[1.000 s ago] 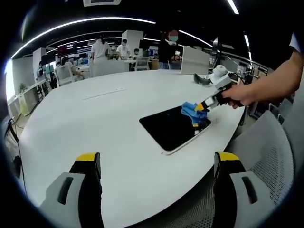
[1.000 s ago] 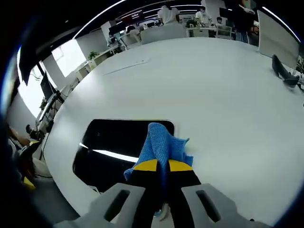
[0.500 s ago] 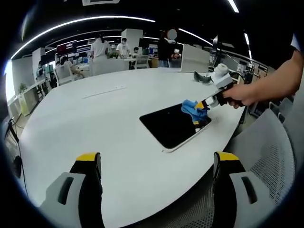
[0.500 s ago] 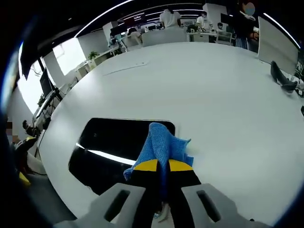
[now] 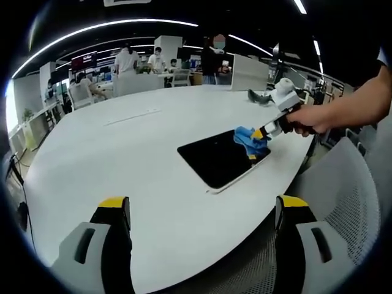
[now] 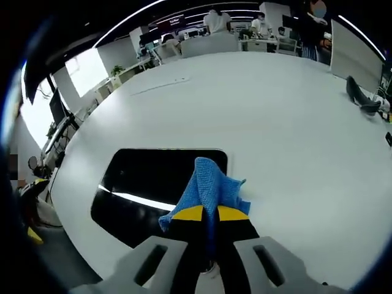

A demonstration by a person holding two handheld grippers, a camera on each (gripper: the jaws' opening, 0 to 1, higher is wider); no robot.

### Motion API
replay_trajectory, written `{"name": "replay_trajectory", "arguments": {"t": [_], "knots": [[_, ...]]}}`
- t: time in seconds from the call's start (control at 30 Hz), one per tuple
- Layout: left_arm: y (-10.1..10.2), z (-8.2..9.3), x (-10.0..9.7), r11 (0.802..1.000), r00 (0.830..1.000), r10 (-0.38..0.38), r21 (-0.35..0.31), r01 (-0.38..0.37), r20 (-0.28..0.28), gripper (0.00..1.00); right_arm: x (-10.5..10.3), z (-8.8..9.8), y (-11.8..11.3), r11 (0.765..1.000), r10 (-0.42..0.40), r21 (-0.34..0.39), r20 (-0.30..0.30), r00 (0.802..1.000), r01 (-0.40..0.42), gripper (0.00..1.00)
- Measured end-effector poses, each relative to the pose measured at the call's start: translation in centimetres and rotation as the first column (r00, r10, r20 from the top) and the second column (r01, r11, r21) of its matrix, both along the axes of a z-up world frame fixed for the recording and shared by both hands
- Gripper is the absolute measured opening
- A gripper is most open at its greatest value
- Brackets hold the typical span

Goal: Wipe the mirror surface with the cleaning cloth until all visible marks leave the cleaned area.

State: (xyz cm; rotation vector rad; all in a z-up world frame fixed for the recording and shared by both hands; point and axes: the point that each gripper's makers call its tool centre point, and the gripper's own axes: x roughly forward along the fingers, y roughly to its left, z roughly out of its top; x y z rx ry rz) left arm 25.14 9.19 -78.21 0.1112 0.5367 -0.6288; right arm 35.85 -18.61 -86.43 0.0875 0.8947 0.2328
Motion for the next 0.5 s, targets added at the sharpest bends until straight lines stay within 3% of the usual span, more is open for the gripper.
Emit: {"name": "replay_trajectory", "arguments": {"t": [0.5], "knots": [[0.2, 0.2, -0.1, 1.0, 1.0, 0.006, -0.011, -0.006, 0.001, 0.99, -1.9, 0.0, 0.1, 0.999, -0.032, 0.004, -0.005, 0.999, 0.032, 0.01]]}}
